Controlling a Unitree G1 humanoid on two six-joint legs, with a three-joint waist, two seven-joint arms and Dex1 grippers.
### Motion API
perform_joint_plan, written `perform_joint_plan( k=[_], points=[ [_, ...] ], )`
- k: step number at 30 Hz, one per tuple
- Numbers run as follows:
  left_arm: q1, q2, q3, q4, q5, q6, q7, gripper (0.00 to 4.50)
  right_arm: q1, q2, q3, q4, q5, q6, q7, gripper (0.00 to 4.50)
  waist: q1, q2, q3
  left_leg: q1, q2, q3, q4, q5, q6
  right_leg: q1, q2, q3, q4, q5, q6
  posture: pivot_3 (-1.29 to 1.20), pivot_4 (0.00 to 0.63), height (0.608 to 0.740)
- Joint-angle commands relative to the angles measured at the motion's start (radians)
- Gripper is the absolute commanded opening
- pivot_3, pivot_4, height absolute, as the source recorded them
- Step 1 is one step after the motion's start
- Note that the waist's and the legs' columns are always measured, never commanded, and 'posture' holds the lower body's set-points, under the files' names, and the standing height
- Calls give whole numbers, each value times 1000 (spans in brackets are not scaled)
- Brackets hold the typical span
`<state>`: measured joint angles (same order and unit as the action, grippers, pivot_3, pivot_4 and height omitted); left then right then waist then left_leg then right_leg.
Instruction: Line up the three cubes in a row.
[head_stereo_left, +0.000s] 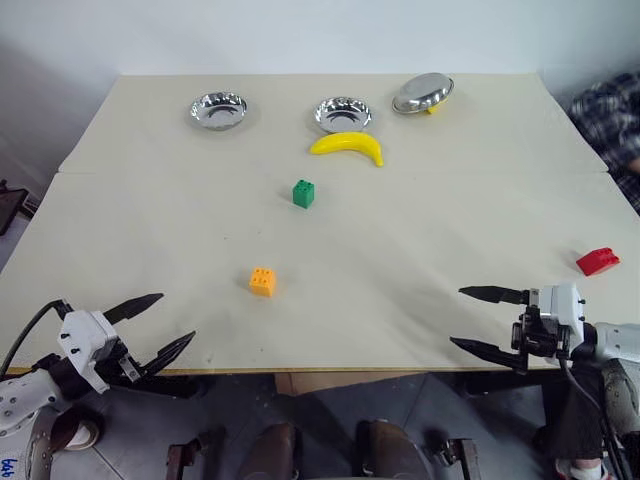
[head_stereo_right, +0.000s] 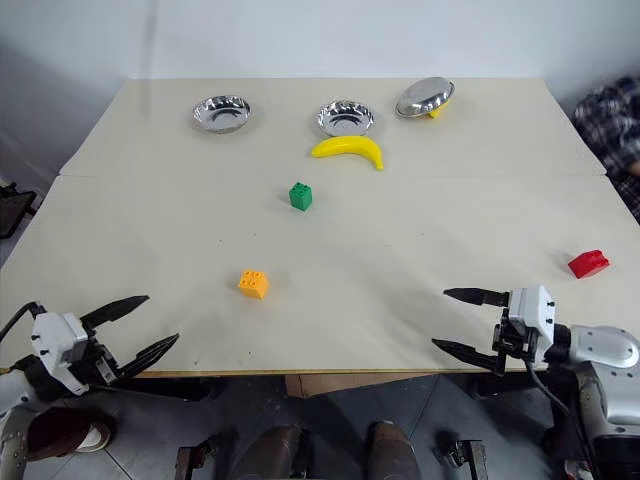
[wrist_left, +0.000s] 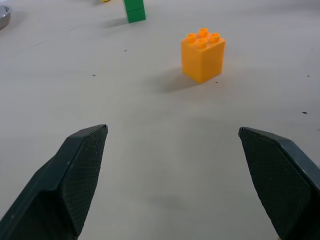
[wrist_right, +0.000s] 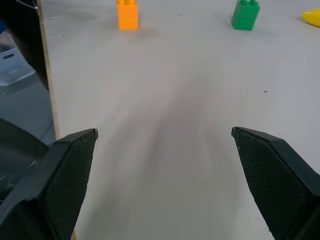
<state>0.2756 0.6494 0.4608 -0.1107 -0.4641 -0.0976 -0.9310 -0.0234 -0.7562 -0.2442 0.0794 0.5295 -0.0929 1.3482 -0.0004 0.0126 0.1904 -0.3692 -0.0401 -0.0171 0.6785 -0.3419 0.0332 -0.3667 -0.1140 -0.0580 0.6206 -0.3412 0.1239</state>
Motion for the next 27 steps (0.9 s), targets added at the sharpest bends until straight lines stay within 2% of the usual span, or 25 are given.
perform_joint_plan(
  k=[1,7,12,15,21,25,27],
  points=[
    [5,14,13,-37,-12,19,3,4466,-7,15,-27,-26,3,-16,-39,4500,0,0,0,0,0,0,0,0,0,0,0,0,0,0,0,0,150,740],
    [-57,28,-63,-82,-76,62,-98,4466,90,71,-226,-89,36,38,-306,4500,17,0,0,-1,-1,-1,1,0,0,0,0,0,1,0,0,0,150,740],
    [-121,11,-157,-191,-91,110,-92,4466,232,136,-406,-131,60,73,-489,4500,26,0,0,0,-1,-1,0,0,-1,0,0,0,0,0,0,0,150,740],
    [-164,-4,-233,-253,-91,159,-72,4466,282,208,-491,-124,38,77,-651,4500,23,1,-1,0,-1,0,0,0,-1,0,0,0,1,0,0,0,150,740],
    [-189,-20,-271,-307,-109,236,-31,4466,317,268,-502,-183,8,179,-860,4500,-1,4,-2,1,0,1,-1,0,-2,-1,1,2,2,0,0,0,150,740],
    [-174,-21,-261,-319,-116,255,-18,4466,251,207,-483,-175,4,272,-920,4500,-5,6,-4,1,0,3,-2,0,-1,-1,1,4,3,0,0,0,150,740],
    [-174,-24,-256,-326,-112,254,-7,4466,162,143,-490,-86,-9,308,-945,4500,-3,7,-4,1,0,4,-1,1,0,-2,1,5,3,0,0,0,150,740]
  ],
)
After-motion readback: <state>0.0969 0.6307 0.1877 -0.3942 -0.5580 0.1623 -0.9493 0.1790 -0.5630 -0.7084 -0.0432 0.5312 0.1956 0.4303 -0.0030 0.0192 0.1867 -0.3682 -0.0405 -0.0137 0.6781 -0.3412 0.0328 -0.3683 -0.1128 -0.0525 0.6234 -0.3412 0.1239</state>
